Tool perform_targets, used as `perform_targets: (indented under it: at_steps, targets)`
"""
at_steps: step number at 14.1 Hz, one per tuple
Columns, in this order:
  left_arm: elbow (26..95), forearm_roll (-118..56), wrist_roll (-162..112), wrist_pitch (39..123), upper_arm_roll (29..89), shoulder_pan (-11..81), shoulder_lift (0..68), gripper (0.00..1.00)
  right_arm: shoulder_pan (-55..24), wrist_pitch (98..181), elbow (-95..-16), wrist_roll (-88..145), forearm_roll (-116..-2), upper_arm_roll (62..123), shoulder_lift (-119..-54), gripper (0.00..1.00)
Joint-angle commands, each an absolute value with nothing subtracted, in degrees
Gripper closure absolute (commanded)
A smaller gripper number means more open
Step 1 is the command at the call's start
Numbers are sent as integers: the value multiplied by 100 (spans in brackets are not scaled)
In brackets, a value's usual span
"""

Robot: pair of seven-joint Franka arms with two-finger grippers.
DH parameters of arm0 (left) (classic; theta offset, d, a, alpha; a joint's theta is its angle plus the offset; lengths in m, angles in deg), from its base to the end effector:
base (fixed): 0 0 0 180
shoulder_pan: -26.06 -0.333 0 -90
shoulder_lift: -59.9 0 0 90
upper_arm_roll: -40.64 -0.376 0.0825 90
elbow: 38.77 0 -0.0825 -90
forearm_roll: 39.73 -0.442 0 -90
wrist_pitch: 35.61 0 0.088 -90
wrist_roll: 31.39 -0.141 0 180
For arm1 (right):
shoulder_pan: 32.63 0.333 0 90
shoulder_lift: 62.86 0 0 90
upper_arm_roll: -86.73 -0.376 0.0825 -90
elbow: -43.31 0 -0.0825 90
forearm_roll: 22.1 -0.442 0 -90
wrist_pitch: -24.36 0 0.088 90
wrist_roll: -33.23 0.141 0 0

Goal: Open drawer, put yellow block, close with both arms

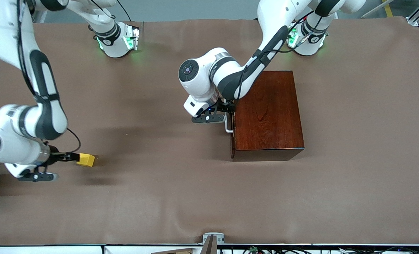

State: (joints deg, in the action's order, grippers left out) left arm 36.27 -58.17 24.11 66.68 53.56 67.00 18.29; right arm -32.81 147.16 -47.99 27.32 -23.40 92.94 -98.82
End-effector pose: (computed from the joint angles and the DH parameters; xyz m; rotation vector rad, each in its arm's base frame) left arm 0.5292 -0.5968 0.2869 -2.8659 0.0559 0.0157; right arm 0.7628 -0.0738 0.2418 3.1017 -0.0050 -0.1220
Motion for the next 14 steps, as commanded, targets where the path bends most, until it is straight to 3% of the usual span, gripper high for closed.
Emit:
perform_targets:
  at_steps: [1, 8, 9, 10, 11, 14]
  targets:
    - [3515, -5731, 2547, 6705, 5364, 6728, 1718, 0, -3298, 15134, -4941, 2743, -2368, 9280, -10048, 0]
    - [3515, -5722, 2864, 6722, 5382, 6781, 1648, 0, -3280, 15575, -5152, 2761, -2755, 9271, -10320, 0]
    - [3506, -5722, 2864, 6766, 5399, 6781, 1648, 0, -3272, 15654, -5205, 2726, -2755, 9280, -10320, 30]
    - [3506, -5722, 2864, 6836, 5417, 6781, 1657, 0, -3272, 15637, -5206, 2734, -2755, 9271, -10312, 76]
    - [3497, -5722, 2872, 6958, 5417, 6790, 1657, 0, -3280, 15611, -5206, 2734, -2755, 9271, -10312, 96]
    - [3488, -5714, 2881, 7415, 5417, 6860, 1596, 0, -3280, 15305, -5206, 2699, -2755, 9271, -10224, 100]
